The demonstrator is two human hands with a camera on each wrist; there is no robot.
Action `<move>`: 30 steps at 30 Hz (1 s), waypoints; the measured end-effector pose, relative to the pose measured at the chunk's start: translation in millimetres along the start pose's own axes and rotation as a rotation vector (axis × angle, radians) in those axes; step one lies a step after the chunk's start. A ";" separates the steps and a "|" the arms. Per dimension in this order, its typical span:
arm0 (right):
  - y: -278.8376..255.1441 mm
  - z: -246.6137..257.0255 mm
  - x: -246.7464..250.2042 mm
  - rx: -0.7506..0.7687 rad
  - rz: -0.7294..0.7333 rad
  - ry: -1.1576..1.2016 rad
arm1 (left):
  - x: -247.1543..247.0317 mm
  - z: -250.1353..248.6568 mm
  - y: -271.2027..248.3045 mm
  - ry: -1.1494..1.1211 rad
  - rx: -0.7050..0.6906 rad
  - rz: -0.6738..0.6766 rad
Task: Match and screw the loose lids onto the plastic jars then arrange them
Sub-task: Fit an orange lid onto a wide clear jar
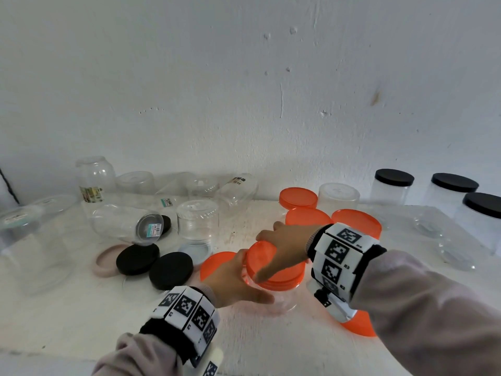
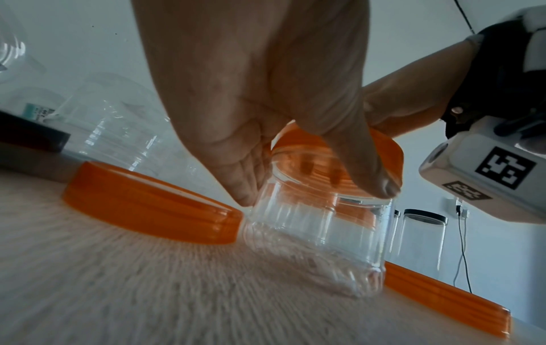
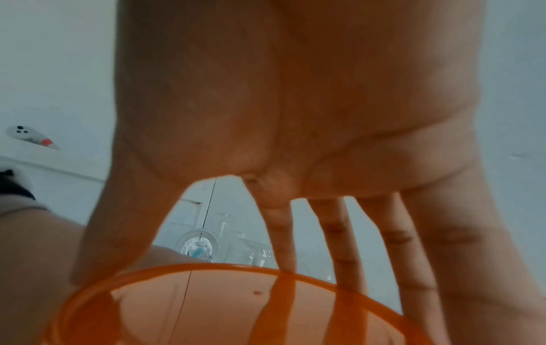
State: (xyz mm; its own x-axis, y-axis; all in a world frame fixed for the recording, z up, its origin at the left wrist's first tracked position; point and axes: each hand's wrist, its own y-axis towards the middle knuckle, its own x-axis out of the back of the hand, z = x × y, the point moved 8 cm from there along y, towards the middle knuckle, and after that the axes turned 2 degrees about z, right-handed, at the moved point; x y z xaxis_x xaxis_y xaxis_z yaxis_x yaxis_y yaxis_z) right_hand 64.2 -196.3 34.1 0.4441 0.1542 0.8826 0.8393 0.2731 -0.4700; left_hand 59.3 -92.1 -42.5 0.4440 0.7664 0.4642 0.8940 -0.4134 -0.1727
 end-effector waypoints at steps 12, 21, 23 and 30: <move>-2.9 2.6 -1.4 0.024 0.058 0.023 | -0.2 0.4 1.2 0.005 -0.008 -0.005; -1.5 3.1 -3.2 0.027 0.057 -0.008 | 0.0 2.7 1.9 -0.020 -0.006 0.006; -1.3 4.3 -3.4 0.051 0.068 0.018 | -0.7 2.9 2.0 -0.025 -0.006 0.010; 0.7 -0.7 -4.6 -0.010 -0.002 0.020 | -0.2 2.6 1.8 -0.007 -0.009 0.006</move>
State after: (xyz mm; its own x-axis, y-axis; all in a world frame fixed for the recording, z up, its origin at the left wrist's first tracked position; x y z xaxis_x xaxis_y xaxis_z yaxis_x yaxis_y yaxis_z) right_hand 62.9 -197.5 29.7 0.4485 0.1349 0.8835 0.8432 0.2639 -0.4683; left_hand 61.0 -91.7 -45.1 0.4497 0.7674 0.4571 0.8909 -0.4221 -0.1678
